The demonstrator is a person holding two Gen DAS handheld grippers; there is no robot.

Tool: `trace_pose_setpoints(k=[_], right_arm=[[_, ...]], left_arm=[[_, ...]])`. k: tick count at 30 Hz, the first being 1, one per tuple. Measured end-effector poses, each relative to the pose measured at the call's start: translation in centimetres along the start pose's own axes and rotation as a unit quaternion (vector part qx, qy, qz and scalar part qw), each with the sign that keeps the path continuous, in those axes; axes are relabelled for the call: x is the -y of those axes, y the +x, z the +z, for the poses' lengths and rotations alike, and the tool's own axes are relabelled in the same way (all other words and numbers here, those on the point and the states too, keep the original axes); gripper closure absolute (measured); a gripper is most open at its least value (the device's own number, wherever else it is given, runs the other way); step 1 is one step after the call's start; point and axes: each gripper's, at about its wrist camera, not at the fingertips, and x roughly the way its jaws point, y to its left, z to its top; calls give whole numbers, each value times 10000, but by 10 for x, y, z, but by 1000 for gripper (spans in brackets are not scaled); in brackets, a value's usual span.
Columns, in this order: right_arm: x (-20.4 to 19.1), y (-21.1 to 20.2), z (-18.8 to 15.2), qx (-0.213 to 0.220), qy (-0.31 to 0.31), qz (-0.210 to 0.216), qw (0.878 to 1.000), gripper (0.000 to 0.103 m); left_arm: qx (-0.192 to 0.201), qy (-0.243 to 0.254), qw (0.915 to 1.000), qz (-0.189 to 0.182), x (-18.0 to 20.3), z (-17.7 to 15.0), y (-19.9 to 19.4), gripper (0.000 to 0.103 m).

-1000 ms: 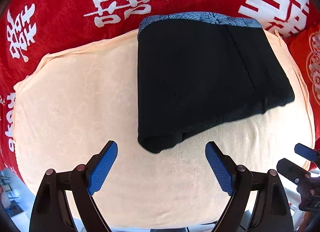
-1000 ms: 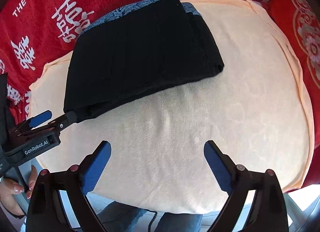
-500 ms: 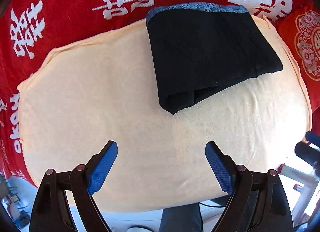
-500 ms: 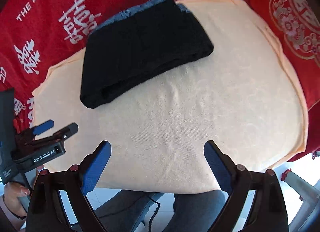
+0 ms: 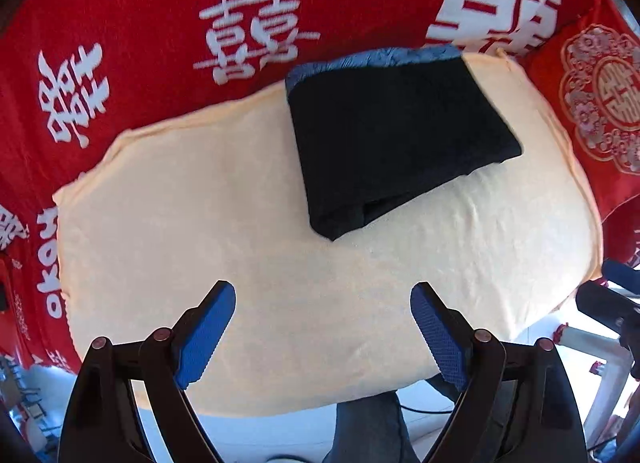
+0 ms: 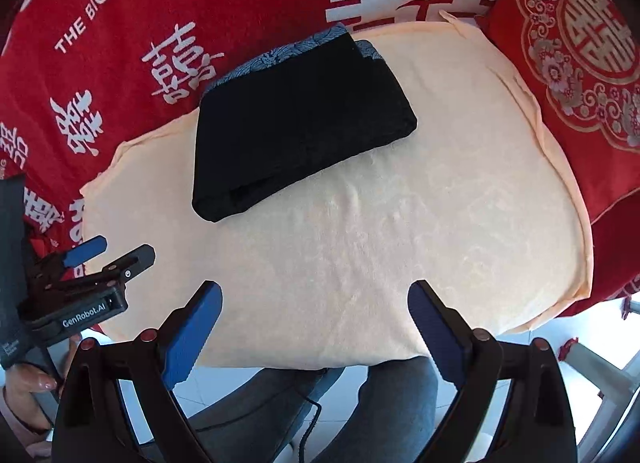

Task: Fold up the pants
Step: 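Open both grippers and move them back from the folded bundle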

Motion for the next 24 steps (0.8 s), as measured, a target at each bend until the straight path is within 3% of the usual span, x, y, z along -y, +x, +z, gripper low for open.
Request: trace_pose_setpoints(k=[6, 24], right_arm=[[1, -14, 3, 108, -27, -103, 9999, 8], [49, -8, 22, -48, 325, -76, 9994, 8]], left_arm=[[-43, -109, 9999, -109, -3, 2, 0, 13], [-183, -480, 9986, -125, -9, 19, 27, 13]])
